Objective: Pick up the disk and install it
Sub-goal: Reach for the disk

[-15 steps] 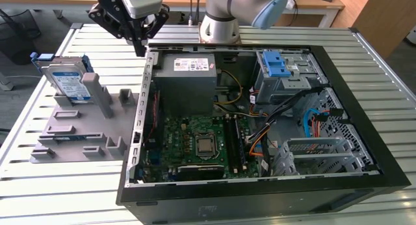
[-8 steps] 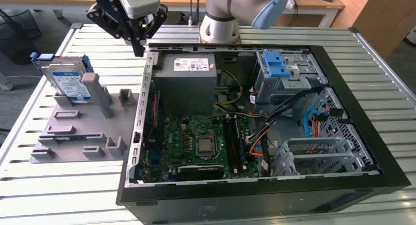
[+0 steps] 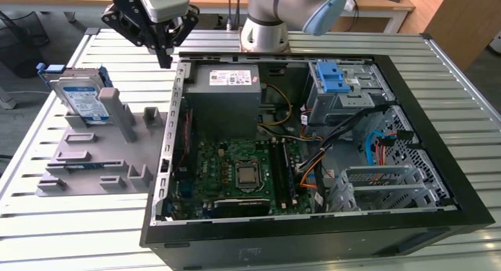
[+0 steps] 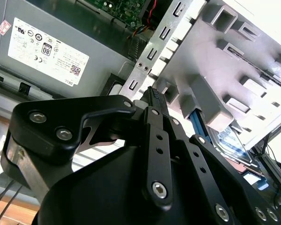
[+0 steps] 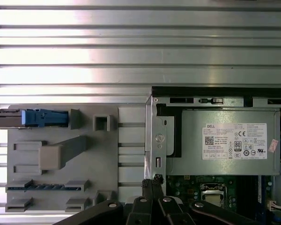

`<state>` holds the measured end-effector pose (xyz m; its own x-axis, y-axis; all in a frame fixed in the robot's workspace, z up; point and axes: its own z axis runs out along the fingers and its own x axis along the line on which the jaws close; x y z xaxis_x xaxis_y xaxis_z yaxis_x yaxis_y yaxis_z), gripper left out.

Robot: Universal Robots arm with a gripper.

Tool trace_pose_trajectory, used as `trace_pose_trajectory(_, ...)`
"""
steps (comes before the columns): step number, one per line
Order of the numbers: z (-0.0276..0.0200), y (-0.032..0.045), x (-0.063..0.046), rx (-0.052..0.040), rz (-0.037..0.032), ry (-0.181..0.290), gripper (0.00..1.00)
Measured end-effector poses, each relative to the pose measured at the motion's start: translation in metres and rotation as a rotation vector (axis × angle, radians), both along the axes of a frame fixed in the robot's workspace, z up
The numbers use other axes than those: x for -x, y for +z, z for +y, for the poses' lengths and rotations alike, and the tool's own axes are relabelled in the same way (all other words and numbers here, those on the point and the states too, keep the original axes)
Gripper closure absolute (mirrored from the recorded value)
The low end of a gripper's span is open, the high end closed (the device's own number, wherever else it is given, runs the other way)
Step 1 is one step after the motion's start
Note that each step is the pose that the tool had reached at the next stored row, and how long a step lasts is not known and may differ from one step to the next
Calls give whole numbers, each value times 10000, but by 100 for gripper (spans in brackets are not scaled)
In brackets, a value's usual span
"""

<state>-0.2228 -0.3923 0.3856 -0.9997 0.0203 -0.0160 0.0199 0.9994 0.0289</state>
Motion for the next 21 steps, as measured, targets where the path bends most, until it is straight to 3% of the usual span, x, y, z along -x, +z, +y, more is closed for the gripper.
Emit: trace_pose_trajectory(21,70,-8,222,1,0,0,89)
